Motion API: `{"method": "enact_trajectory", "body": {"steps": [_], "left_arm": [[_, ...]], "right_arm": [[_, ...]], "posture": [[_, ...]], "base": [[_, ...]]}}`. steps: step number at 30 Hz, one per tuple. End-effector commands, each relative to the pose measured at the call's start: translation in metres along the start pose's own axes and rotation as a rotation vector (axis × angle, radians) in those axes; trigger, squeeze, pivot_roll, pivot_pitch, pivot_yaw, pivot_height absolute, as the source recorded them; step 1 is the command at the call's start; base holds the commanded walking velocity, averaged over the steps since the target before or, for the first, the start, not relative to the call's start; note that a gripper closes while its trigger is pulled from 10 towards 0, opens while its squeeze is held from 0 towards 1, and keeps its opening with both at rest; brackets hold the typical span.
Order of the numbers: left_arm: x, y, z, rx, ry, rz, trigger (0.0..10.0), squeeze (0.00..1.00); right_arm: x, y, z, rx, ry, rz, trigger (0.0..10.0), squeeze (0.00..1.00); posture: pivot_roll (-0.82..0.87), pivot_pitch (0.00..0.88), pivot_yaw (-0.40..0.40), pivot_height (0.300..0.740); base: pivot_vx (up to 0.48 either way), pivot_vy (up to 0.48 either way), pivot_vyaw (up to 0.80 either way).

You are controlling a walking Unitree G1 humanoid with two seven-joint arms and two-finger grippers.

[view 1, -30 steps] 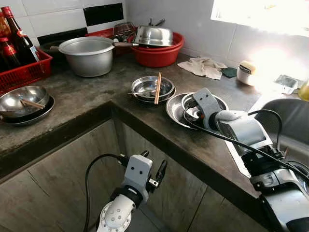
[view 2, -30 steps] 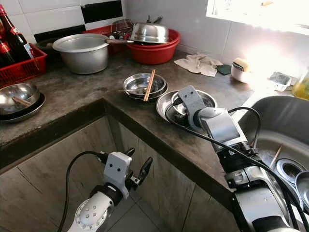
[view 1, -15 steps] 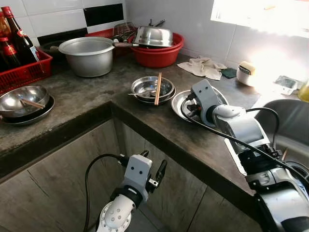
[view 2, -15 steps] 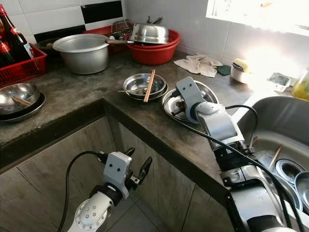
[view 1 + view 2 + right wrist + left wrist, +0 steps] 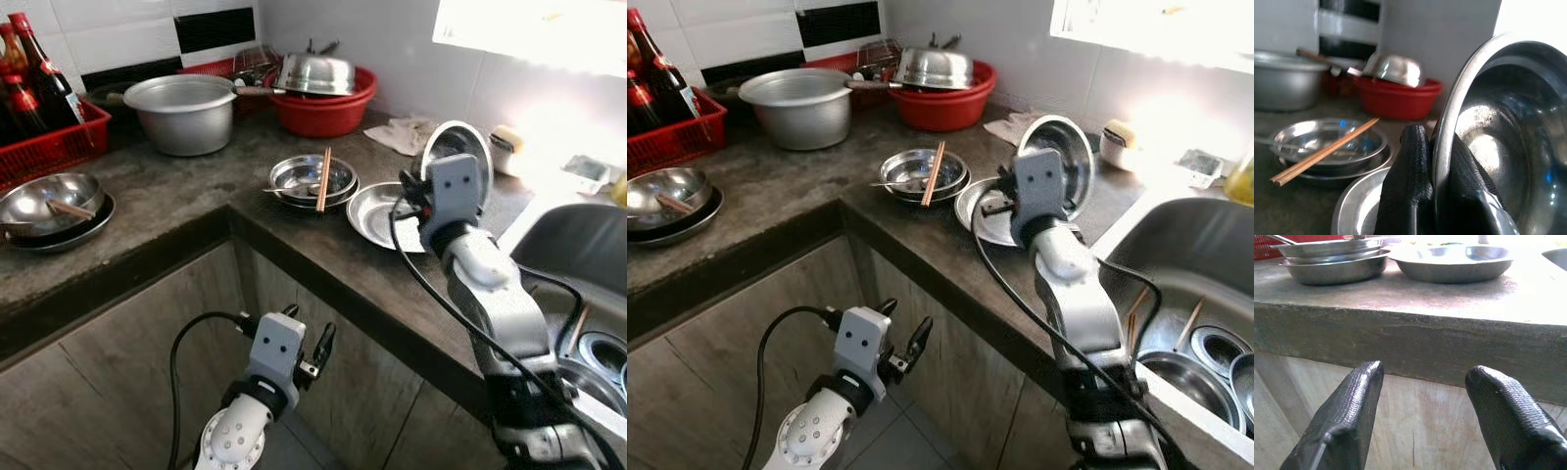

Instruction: Kitchen organization

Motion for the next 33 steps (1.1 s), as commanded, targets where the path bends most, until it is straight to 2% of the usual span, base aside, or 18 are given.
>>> {"method": "enact_trajectory", "body": {"steps": [1, 3, 4, 5, 7, 13, 14, 15, 16, 24, 33], "left_arm": [[0.001, -0.001, 0.004, -0.017, -0.004, 0.001, 10.0, 0.0], [0.001, -0.001, 0.003, -0.017, -0.004, 0.002, 10.0, 0.0], [0.002, -0.001, 0.003, -0.019, -0.005, 0.006, 10.0, 0.0], [0.002, -0.001, 0.003, -0.019, -0.005, 0.006, 10.0, 0.0], [0.002, -0.002, 0.004, -0.023, -0.006, 0.007, 10.0, 0.0], [0.002, -0.003, 0.008, -0.043, 0.0, 0.002, 10.0, 0.0], [0.003, -0.003, 0.01, -0.048, 0.001, 0.003, 10.0, 0.0], [0.003, -0.004, 0.01, -0.051, 0.003, 0.004, 10.0, 0.0], [0.003, -0.004, 0.011, -0.054, 0.005, 0.004, 10.0, 0.0], [0.002, -0.004, 0.012, -0.055, 0.014, -0.001, 10.0, 0.0], [0.002, -0.003, 0.01, -0.047, 0.015, -0.008, 10.0, 0.0]], "right_arm": [[-0.005, 0.007, 0.018, -0.089, 0.014, -0.04, 0.0, 0.0], [-0.006, 0.013, 0.019, -0.109, 0.029, -0.051, 0.0, 0.0], [-0.004, 0.031, 0.014, -0.115, 0.052, -0.072, 0.0, 0.0], [-0.004, 0.031, 0.014, -0.115, 0.052, -0.072, 0.0, 0.0], [0.0, 0.05, 0.002, -0.094, 0.074, -0.091, 0.0, 0.0], [0.0, 0.072, -0.011, -0.045, 0.082, -0.144, 0.0, 0.0], [0.0, 0.074, -0.012, -0.038, 0.078, -0.151, 2.5, 0.0], [0.0, 0.075, -0.013, -0.032, 0.075, -0.156, 2.5, 0.0], [0.0, 0.077, -0.014, -0.03, 0.073, -0.157, 10.0, 0.0], [0.005, 0.079, -0.016, -0.023, 0.074, -0.156, 10.0, 0.0], [0.005, 0.075, -0.015, -0.027, 0.068, -0.174, 10.0, 0.0]], "posture": [[0.11, 0.002, -0.029, 0.74], [0.11, 0.0, -0.028, 0.74], [0.1, 0.0, -0.02, 0.74], [0.1, 0.0, -0.02, 0.74], [0.1, 0.0, -0.018, 0.74], [0.09, 0.0, -0.008, 0.74], [0.09, 0.0, -0.004, 0.74], [0.09, 0.0, -0.004, 0.74], [0.09, 0.0, -0.003, 0.74], [0.09, 0.004, -0.001, 0.74], [0.1, 0.006, 0.002, 0.74]], "base": [[0.0, 0.0, 0.0], [0.0, 0.0, 0.0], [0.0, 0.0, 0.0], [0.0, 0.0, 0.0], [0.0, 0.0, 0.0], [0.0, 0.0, 0.0], [0.0, 0.0, 0.0], [0.0, 0.0, 0.0], [0.0, 0.0, 0.0], [0.0, 0.065, 0.0], [0.0, 0.477, -0.79]]}}
Point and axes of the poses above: a point about 5 cm out from each wrist's last joint towards the gripper, its own y axis pointing back from the gripper into the wrist, its own z axis along the axis of the wrist's last joint, x = y × z, the point moved 4 cm from there along -y, pointing out of the wrist towards the gripper, and after that the axes turned 9 degrees about -y, right-handed, at the moved point
